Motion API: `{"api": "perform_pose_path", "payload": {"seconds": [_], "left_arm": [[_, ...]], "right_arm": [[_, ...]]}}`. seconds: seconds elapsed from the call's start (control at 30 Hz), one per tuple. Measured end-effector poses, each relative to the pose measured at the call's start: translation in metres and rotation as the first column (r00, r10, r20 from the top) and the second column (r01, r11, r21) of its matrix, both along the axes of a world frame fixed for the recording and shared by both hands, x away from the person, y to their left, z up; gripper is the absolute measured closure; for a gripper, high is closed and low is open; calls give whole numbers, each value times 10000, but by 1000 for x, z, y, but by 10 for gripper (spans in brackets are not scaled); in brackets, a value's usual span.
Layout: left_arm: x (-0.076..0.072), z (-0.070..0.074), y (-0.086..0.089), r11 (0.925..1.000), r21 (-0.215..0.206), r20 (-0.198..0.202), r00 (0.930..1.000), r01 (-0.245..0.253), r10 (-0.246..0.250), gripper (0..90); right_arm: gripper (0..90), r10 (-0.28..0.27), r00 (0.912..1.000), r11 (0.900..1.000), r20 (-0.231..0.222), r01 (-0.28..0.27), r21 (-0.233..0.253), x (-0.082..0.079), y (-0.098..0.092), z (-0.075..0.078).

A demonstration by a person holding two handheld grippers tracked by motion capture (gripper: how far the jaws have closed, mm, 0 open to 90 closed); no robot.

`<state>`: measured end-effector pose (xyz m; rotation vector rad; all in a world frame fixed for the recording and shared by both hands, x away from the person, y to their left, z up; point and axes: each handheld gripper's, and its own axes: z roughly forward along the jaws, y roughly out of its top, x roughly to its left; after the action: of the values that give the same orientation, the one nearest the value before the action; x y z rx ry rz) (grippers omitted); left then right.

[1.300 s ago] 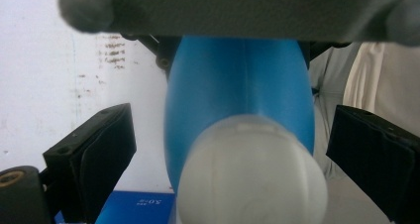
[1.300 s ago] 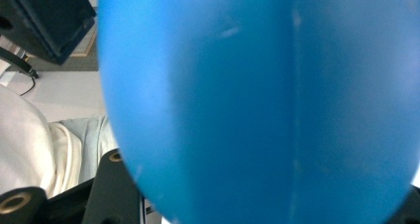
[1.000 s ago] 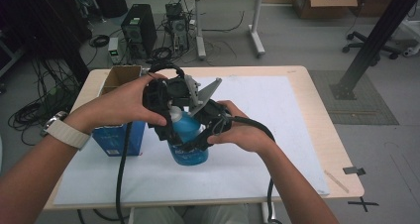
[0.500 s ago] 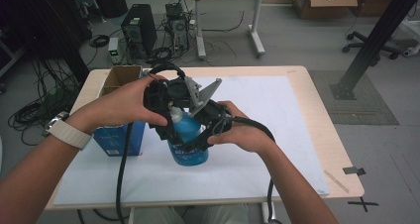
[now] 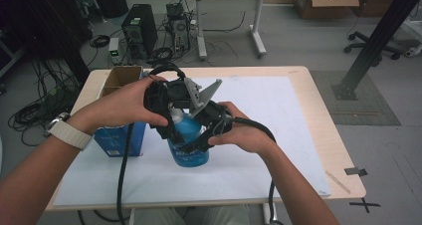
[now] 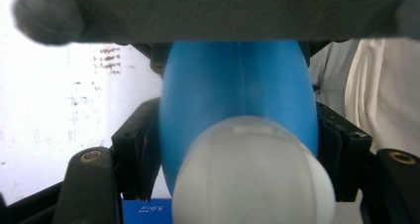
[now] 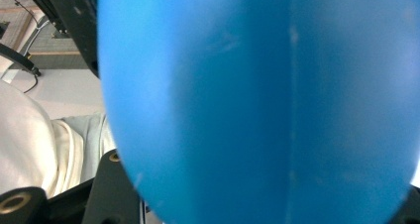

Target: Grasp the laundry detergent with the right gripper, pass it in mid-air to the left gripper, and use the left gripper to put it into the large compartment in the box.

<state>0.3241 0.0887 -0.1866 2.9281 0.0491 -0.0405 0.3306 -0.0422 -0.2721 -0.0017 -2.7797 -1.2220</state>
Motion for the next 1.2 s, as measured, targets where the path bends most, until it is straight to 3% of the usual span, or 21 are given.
{"api": "perform_pose_path", "payload": {"seconds": [0.13, 0.6, 0.83, 0.9, 0.97, 1.07, 1.1, 1.2], "left_arm": [[0, 0, 1, 10000, -85, 5, 10000, 15, -14, 369], [-2, 0, 1, 9999, -53, 171, 9998, -85, 86, 377], [-4, 2, -3, 9997, 225, 128, 9999, -52, 49, 378], [-5, 1, -5, 9994, 339, 125, 9999, -77, 72, 378], [-5, 2, -6, 9991, 433, 117, 9999, -45, 40, 378], [-5, 3, -6, 9991, 402, 63, 9999, -121, 118, 378], [-5, 4, -5, 9989, 430, 54, 9998, -201, 198, 378], [-5, 6, -5, 9970, 658, 171, 9991, -407, 397, 377]], "right_arm": [[432, 21, 10000, 10000, 4, -21, -20, 0, 0, 0], [432, -29, 9999, 10000, 112, 29, -63, -1, 1, 0], [422, 70, 9999, 9999, 130, -69, -73, -2, 2, 0], [370, 90, 9999, 10000, -85, -90, 15, -2, 1, 1], [301, -90, 9998, 9999, 151, 89, 66, 0, -3, 2], [251, -173, 9998, 9998, -45, 173, 1, -2, -9, 2], [187, -250, 9996, 9996, -137, 249, -131, -3, -15, 0], [148, -463, 9988, 9987, -172, 459, -205, -3, -22, -3]]}}
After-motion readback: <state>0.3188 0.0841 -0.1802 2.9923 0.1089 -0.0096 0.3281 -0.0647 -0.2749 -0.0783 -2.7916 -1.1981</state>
